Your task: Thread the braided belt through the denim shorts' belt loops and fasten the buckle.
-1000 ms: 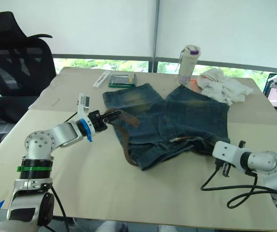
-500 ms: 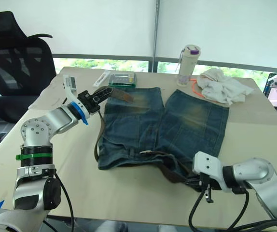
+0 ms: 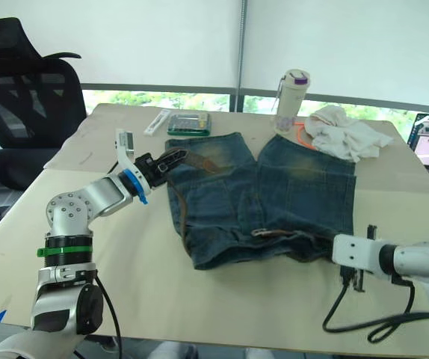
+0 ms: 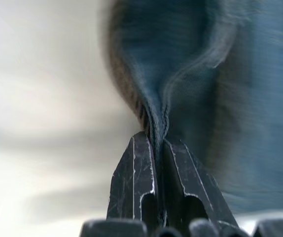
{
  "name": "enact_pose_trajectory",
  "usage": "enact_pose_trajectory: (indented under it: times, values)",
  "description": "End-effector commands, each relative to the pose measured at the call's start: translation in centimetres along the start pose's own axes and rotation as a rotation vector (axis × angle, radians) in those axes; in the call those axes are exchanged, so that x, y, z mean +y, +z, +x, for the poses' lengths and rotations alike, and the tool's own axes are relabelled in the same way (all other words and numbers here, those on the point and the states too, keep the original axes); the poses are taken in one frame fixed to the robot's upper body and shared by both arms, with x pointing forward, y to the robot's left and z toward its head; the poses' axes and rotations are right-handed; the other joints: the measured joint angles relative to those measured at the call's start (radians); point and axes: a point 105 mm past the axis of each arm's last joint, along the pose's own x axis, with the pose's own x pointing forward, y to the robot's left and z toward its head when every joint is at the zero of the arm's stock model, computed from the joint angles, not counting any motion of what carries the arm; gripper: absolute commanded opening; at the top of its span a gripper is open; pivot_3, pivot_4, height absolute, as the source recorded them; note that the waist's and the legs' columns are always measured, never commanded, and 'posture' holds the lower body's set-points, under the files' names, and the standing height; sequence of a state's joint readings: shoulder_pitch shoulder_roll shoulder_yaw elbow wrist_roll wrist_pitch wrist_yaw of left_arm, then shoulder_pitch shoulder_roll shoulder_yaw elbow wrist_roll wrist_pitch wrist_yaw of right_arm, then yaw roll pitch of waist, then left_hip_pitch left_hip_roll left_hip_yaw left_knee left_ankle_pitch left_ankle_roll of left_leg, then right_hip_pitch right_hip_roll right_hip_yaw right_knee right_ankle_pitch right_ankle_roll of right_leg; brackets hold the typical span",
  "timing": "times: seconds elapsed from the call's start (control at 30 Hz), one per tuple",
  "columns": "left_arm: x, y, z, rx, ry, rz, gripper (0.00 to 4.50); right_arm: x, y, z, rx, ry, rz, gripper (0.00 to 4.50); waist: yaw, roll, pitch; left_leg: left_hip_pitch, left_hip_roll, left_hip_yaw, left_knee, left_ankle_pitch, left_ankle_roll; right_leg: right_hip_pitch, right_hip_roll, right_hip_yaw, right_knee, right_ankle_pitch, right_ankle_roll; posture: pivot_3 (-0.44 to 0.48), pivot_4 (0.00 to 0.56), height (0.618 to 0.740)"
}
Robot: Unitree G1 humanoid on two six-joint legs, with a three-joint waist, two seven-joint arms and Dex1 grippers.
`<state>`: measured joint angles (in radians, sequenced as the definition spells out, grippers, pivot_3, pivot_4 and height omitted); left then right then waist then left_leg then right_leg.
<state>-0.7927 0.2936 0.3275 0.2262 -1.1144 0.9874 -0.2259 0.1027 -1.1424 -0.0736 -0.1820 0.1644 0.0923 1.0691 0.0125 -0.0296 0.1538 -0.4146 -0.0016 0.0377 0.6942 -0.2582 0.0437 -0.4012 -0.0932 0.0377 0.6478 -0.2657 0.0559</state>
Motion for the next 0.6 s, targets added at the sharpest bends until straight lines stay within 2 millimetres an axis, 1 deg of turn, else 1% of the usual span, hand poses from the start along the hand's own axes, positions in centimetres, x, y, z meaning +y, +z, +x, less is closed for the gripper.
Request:
enact_pose_trajectory:
  times: [0.03, 0.13, 0.2, 0.27, 0.3, 0.37, 0.47, 0.53, 0.6]
  values:
    - [-1.4, 0.6, 0.1, -0.008, -0.044, 0.037, 0.0, -1.5, 2.8, -1.9, -0.117, -0.043, 0.094, 1.84, -0.003, 0.0, 0.0, 0.0, 0.0, 0.0, 0.0, 0.0, 0.0, 0.0, 0.0, 0.001, 0.0, 0.0, 0.0, 0.0, 0.15, 0.74]
    - [-1.5, 0.3, 0.0, 0.005, -0.049, 0.047, 0.0, -3.9, 3.8, -3.9, -0.193, -0.144, 0.164, 2.78, -0.002, 0.0, 0.0, 0.0, 0.0, 0.0, 0.0, 0.0, 0.001, 0.0, 0.0, 0.001, 0.0, 0.0, 0.0, 0.0, 0.15, 0.74]
    - [-1.5, 0.2, 0.1, 0.005, -0.051, 0.046, 0.0, -6.4, 4.3, -4.9, -0.238, -0.268, 0.187, 3.51, -0.003, 0.0, 0.0, 0.0, 0.0, 0.0, 0.0, 0.0, 0.001, -0.001, 0.0, 0.001, 0.0, 0.0, 0.0, 0.0, 0.15, 0.74]
    - [-1.6, 0.2, 0.1, 0.003, -0.053, 0.044, 0.0, -8.4, 4.3, -5.3, -0.259, -0.359, 0.219, 4.22, -0.001, 0.0, 0.0, 0.0, -0.001, 0.0, 0.0, 0.0, 0.001, -0.001, 0.0, 0.001, 0.0, 0.0, 0.0, 0.0, 0.15, 0.74]
    - [-1.6, 0.2, 0.2, 0.001, -0.055, 0.043, 0.0, -9.1, 4.1, -5.1, -0.249, -0.394, 0.215, 4.49, -0.001, 0.0, 0.0, 0.0, 0.0, 0.0, 0.0, 0.0, 0.0, -0.001, 0.0, 0.0, 0.0, 0.0, 0.0, 0.0, 0.15, 0.74]
    - [-1.7, 0.0, 0.4, 0.001, -0.059, 0.041, 0.0, -10.2, 3.3, -4.2, -0.204, -0.452, 0.208, 4.49, 0.0, 0.0, 0.0, 0.0, -0.001, 0.0, 0.0, 0.0, 0.0, -0.001, 0.0, 0.0, 0.0, 0.0, 0.0, 0.0, 0.15, 0.74]
    - [-2.2, -0.8, 0.6, 0.021, -0.072, 0.039, 0.0, -10.1, 2.5, -1.9, -0.205, -0.429, 0.28, 4.49, 0.004, 0.0, 0.0, -0.001, -0.001, 0.0, 0.0, 0.001, -0.002, -0.002, -0.001, 0.0, 0.0, 0.0, 0.0, 0.0, 0.15, 0.74]
    - [-2.5, -1.7, 0.5, 0.053, -0.075, 0.037, 0.0, -9.0, 2.1, -1.0, -0.192, -0.365, 0.264, 4.49, 0.003, 0.0, 0.0, -0.001, -0.001, 0.0, 0.0, 0.002, -0.003, -0.002, -0.001, 0.0, 0.0, 0.0, 0.0, 0.0, 0.15, 0.74]
    - [-2.7, -2.6, 0.3, 0.08, -0.079, 0.044, 0.0, -7.5, 1.9, -0.8, -0.176, -0.274, 0.282, 4.49, 0.004, 0.0, 0.0, -0.002, -0.002, 0.001, 0.0, 0.002, -0.004, -0.002, -0.002, 0.0, 0.0, 0.0, 0.0, 0.0, 0.15, 0.74]
